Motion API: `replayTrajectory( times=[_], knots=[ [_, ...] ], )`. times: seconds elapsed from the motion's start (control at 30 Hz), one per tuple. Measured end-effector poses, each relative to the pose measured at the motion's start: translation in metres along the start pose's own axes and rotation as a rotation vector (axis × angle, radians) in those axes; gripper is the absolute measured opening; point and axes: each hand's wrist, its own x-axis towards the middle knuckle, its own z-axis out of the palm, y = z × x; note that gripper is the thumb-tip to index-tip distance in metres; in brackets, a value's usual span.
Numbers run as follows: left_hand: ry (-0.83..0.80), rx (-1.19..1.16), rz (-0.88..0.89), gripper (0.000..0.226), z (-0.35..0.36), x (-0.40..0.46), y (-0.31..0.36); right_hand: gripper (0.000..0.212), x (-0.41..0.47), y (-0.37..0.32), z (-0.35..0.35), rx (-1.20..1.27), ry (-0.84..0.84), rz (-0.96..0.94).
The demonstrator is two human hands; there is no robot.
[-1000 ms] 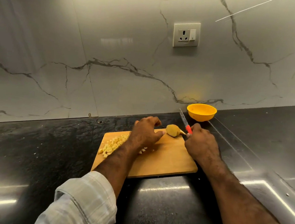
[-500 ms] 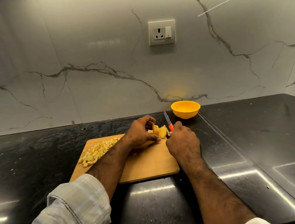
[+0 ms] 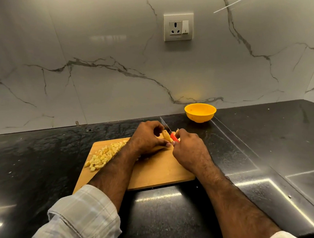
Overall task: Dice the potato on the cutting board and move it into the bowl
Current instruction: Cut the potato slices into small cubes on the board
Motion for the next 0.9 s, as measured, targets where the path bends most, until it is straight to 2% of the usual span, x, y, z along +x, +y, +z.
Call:
replayTrajectory(
  times=[0.23,0.5,0.77,0.9],
  knots=[
    [0.043,0.046,-0.001,0.053,0.002,-0.003,0.004,0.042,-0.004,-0.003,0.000,-0.032,0.004,-0.018],
    [-0.003,0.068,0.027,0.057,-0.003,-0.004,0.000,0.037,-0.001,-0.001,-0.003,-0.061,0.016,0.014],
    [-0.081,0.046,-0.027,0.055,-0.012,-0.006,-0.004,0.032,-0.001,0.001,-0.005,-0.097,0.006,0.059],
    [-0.075,0.088,-0.014,0.056,-0.011,-0.006,-0.003,0.031,-0.005,-0.001,-0.004,-0.068,0.062,-0.002]
  ],
)
